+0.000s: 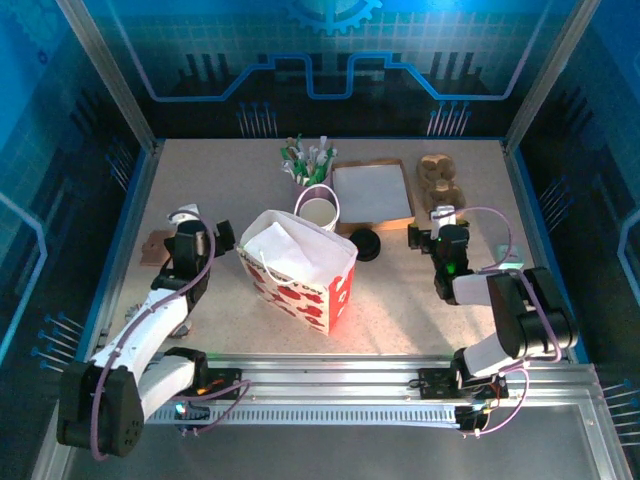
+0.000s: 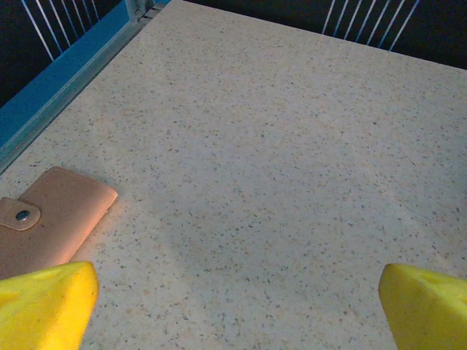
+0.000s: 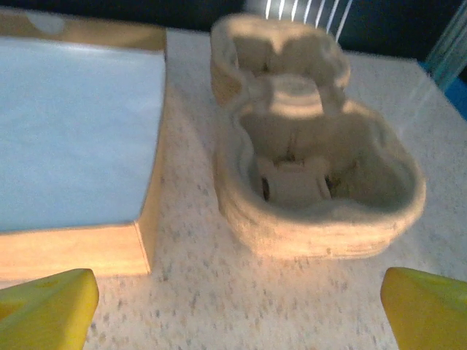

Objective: Pack the takeout coffee

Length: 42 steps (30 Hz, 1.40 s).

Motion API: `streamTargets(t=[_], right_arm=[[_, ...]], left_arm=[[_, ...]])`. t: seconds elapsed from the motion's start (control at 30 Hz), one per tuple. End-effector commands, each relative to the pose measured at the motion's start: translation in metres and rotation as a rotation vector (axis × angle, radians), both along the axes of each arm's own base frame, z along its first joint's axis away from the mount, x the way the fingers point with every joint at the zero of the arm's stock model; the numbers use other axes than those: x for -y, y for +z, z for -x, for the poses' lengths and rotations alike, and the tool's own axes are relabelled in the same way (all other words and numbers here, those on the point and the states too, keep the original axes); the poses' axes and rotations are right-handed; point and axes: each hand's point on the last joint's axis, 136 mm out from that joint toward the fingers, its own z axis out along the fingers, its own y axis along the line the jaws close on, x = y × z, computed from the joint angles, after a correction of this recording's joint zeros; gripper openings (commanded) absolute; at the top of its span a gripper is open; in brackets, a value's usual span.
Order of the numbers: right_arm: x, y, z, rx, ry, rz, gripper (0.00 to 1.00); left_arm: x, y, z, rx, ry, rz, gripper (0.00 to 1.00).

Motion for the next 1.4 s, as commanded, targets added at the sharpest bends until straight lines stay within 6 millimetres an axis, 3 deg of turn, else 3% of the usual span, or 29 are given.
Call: streamTargets(t=[0.0, 0.17, 0.43, 0.6, 0.7, 0.93, 1.37], right_arm=[[-0.005, 0.010, -0.004, 0.054, 0.042, -0.008, 1.00], [0.002, 0.010, -0.008, 0.054, 0.030, -0.029, 1.00], [-0.004, 0.014, -0.002, 0.098, 0.016, 0.028, 1.00], [-0.005, 0.015, -0.001, 0.103, 0.014, 0.030, 1.00], [-0.004, 0.014, -0.001, 0.102, 0.012, 0.030, 1.00], [-0.003, 0.014, -0.002, 0.096, 0.008, 0.027, 1.00], [-0.001, 0.012, -0.004, 0.081, 0.002, 0.016, 1.00]], left_arm=[[-0.006, 0.002, -0.005, 0.028, 0.005, -0.001, 0.99], [-0.007, 0.001, -0.012, 0.042, -0.023, 0.004, 1.00], [-0.007, -0.014, -0.036, 0.060, -0.088, -0.048, 0.99], [-0.007, -0.035, -0.046, 0.097, -0.093, -0.068, 0.99], [-0.011, -0.034, -0.051, 0.136, -0.074, -0.073, 0.99], [0.006, -0.051, -0.065, 0.132, -0.178, -0.049, 0.99], [0.009, -0.057, -0.063, 0.162, -0.179, -0.084, 0.99]])
